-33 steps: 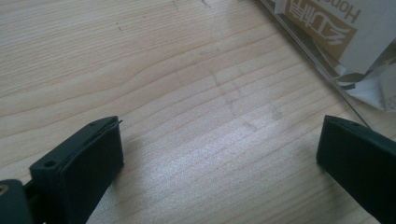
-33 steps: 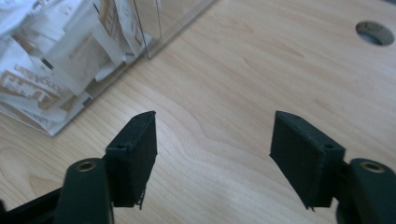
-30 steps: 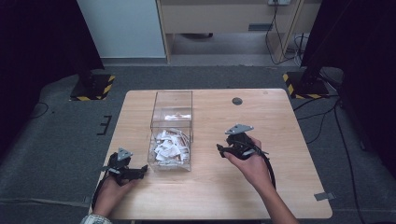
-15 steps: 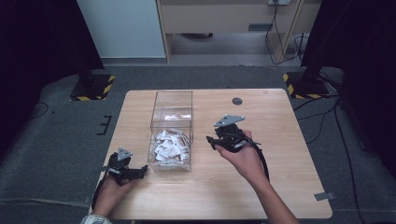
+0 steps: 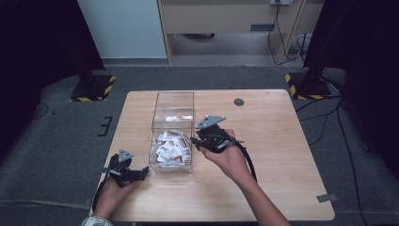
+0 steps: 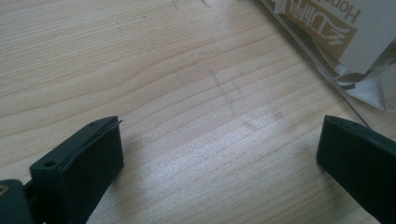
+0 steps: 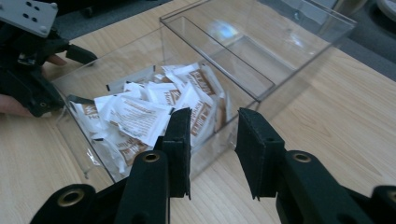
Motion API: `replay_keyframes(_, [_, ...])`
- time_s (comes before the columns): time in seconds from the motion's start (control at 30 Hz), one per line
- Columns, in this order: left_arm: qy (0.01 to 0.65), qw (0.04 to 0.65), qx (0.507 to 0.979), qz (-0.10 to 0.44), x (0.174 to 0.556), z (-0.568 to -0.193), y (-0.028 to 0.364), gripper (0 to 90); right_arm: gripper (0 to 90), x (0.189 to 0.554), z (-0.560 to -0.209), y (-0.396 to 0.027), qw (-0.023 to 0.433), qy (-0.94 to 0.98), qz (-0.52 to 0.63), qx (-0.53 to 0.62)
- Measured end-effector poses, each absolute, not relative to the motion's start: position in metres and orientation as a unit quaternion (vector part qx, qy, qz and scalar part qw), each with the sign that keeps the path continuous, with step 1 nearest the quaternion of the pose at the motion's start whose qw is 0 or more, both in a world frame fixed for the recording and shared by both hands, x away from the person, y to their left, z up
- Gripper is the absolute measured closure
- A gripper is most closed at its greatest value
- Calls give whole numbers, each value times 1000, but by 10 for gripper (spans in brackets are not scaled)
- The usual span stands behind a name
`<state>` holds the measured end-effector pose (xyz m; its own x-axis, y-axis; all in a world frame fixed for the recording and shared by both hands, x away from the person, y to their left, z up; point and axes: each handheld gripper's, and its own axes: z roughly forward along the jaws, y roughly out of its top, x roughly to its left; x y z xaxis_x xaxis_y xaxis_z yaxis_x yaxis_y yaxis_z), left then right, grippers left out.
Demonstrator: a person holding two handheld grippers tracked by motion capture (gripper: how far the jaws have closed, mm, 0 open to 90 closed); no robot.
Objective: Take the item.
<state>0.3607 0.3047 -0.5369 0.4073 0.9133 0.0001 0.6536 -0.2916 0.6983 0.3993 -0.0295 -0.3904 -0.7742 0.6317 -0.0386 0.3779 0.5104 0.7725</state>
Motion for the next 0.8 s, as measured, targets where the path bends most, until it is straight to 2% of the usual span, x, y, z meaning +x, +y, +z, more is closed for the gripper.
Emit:
replay_keyframes(0.23, [504,316,777,205,361,-537,305,0,712,398,-397,-5,143,860,403,277])
replay_keyframes(0.8, [504,316,777,205,361,-537,305,0,719,392,-419,33,109,876,398,249])
